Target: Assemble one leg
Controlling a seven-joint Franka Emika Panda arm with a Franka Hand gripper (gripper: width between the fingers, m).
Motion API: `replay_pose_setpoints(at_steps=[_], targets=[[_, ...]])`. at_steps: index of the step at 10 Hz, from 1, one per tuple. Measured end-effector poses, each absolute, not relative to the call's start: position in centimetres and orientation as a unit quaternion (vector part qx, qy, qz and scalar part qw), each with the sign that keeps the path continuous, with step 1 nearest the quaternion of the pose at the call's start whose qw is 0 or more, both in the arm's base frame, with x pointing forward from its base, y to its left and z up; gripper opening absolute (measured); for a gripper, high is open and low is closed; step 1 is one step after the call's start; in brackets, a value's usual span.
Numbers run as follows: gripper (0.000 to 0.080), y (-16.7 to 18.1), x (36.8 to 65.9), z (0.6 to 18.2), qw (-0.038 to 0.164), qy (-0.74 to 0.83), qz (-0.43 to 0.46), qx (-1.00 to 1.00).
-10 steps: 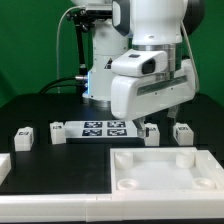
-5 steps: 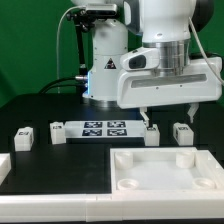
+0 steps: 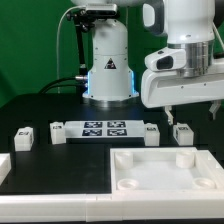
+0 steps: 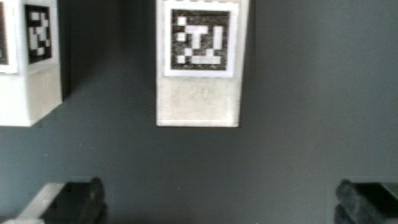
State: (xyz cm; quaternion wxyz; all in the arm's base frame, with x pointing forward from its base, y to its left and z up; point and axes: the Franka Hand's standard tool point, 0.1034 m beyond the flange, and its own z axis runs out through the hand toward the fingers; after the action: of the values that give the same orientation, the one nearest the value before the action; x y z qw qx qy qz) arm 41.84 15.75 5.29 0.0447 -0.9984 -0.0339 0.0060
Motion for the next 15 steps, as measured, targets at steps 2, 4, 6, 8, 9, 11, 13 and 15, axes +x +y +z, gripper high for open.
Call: replay_pose_setpoints(at_steps=[2,4,6,8,9,11,13,15], targets=[[0.0649,15.6,41.7,5.3,0.041,-0.037,0.023,-0.998],[0.0649,15.3,41.3,5.3,0.03,-0.043,0.094,-0.994],[0.0649,14.7,41.3,5.2,0.023,-0.049,0.178,-0.983],[0.0649,14.5,40.7,4.7,0.016,-0.049,0.281,-0.958],[0.0649,14.6,40.4,4.5,0.013,-0.05,0.324,-0.945],[0.0649,14.7,39.6,3.9,0.009,-0.052,0.398,-0.916],[0.0649,15.3,39.6,3.3,0.006,-0.05,0.402,-0.914],[0.0649,15.5,38.8,2.8,0.004,-0.053,0.406,-0.912]])
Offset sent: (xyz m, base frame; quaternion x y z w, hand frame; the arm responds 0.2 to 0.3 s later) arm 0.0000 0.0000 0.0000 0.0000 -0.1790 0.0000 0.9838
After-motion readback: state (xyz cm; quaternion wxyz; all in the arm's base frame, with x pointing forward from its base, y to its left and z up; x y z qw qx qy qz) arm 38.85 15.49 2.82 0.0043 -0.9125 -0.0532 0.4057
